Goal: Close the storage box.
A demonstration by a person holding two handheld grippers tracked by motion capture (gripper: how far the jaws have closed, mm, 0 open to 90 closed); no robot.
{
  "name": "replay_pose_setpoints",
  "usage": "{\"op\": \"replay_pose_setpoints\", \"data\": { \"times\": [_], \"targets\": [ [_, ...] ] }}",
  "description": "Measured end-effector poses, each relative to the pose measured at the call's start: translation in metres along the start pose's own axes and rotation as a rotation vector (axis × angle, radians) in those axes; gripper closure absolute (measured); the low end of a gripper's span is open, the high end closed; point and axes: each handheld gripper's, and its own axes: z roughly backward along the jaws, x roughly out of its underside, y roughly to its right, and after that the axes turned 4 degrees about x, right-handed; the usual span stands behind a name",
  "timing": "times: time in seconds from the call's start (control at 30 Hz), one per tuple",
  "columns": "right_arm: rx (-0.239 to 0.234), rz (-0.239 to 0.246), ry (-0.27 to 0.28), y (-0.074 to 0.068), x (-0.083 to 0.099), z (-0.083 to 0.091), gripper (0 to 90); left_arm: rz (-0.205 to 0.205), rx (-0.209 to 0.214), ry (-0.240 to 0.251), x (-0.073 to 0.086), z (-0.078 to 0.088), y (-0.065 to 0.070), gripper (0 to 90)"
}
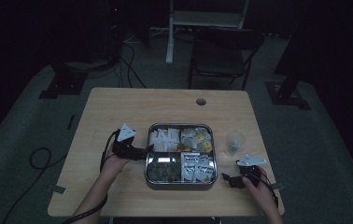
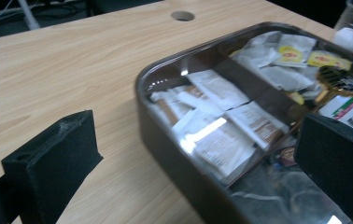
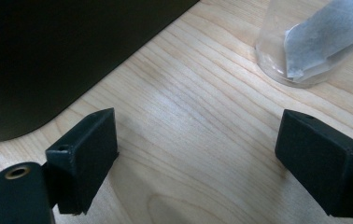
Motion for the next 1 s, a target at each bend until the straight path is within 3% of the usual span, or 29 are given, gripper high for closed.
{"op": "replay_pose_setpoints", "data": {
  "times": [0.27, 1.0],
  "targets": [
    [0.0, 0.0, 0.0, 0.0, 0.0, 0.0, 12.5, 0.04, -0.062, 0.006, 0.017, 0.016, -0.021, 0.6],
    [0.0, -0.001, 0.001, 0.0, 0.0, 0.0, 12.5, 0.135, -0.171, -0.031, 0.066, 0.043, -0.054, 0.6]
  ]
}}
